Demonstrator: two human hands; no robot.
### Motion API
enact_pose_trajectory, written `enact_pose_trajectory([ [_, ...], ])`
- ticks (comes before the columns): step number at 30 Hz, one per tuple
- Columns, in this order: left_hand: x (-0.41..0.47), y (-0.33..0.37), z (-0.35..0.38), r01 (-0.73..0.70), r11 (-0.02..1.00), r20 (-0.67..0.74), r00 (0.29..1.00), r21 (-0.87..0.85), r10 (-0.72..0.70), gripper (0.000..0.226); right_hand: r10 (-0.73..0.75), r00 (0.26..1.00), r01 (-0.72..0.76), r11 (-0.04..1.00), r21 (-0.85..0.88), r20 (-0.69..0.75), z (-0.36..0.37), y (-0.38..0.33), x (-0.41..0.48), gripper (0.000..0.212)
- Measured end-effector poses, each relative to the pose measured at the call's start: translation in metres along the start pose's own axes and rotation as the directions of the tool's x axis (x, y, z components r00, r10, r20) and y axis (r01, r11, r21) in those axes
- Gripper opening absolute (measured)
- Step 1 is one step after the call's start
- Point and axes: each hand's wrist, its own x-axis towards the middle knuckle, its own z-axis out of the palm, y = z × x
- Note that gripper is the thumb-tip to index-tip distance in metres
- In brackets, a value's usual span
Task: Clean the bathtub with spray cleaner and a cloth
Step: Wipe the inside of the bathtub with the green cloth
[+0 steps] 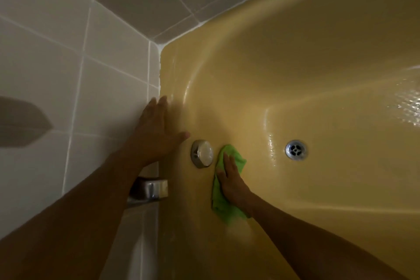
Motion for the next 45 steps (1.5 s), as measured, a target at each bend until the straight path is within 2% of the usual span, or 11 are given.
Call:
enact_pose_trajectory([
  [5, 0.016, -0.007, 0.013, -0.034, 0.996, 0.017, 0.999, 0.076, 0.033, 0.138, -0.003, 1.000, 0.004, 0.998, 0.061, -0.012, 0.001, 0.003, 0.005, 0.064],
  [11, 0.039, -0.001, 0.036, -0.054, 0.980, 0.006, 0.999, 0.192, 0.054, 0.144, 0.012, 0.997, -0.005, 0.997, 0.082, -0.076, -0.003, 0.018, 0.024, 0.062],
  [15, 0.054, -0.002, 0.051, -0.109, 0.988, -0.193, 0.973, 0.110, 0.129, 0.137, 0.006, 0.984, 0.008, 0.997, 0.078, -0.175, -0.003, 0.027, 0.043, 0.059],
  [19, 0.062, 0.002, 0.062, -0.150, 0.987, -0.369, 0.915, 0.060, 0.162, 0.122, 0.071, 0.959, -0.035, 0.990, 0.135, -0.275, -0.010, 0.016, 0.072, 0.058],
  [23, 0.066, 0.003, 0.063, -0.166, 0.981, -0.401, 0.895, 0.104, 0.194, 0.105, 0.032, 0.942, 0.021, 0.988, 0.154, -0.334, -0.033, -0.029, 0.112, 0.058],
  [27, 0.068, 0.004, 0.062, -0.177, 0.979, -0.385, 0.900, 0.098, 0.201, 0.099, 0.082, 0.900, 0.073, 0.940, 0.334, -0.429, -0.052, -0.089, 0.141, 0.064],
  [32, 0.070, 0.000, 0.061, -0.200, 0.974, -0.376, 0.899, 0.105, 0.226, 0.097, -0.041, 0.900, 0.188, 0.935, 0.302, -0.434, -0.044, -0.115, 0.130, 0.064],
  [37, 0.072, 0.000, 0.060, -0.210, 0.970, -0.378, 0.894, 0.118, 0.240, 0.098, -0.215, 0.893, 0.320, 0.921, 0.222, -0.396, -0.028, -0.080, 0.114, 0.062],
  [39, 0.072, 0.000, 0.060, -0.211, 0.970, -0.373, 0.896, 0.118, 0.240, 0.097, -0.236, 0.881, 0.332, 0.926, 0.180, -0.409, -0.024, -0.064, 0.111, 0.063],
  [42, 0.073, 0.000, 0.060, -0.214, 0.969, -0.375, 0.894, 0.123, 0.245, 0.096, -0.156, 0.887, 0.258, 0.948, 0.186, -0.435, -0.020, -0.048, 0.114, 0.064],
  [45, 0.071, 0.001, 0.059, -0.223, 0.968, -0.370, 0.894, 0.118, 0.251, 0.092, 0.016, 0.892, 0.122, 0.954, 0.274, -0.452, -0.027, -0.050, 0.128, 0.064],
])
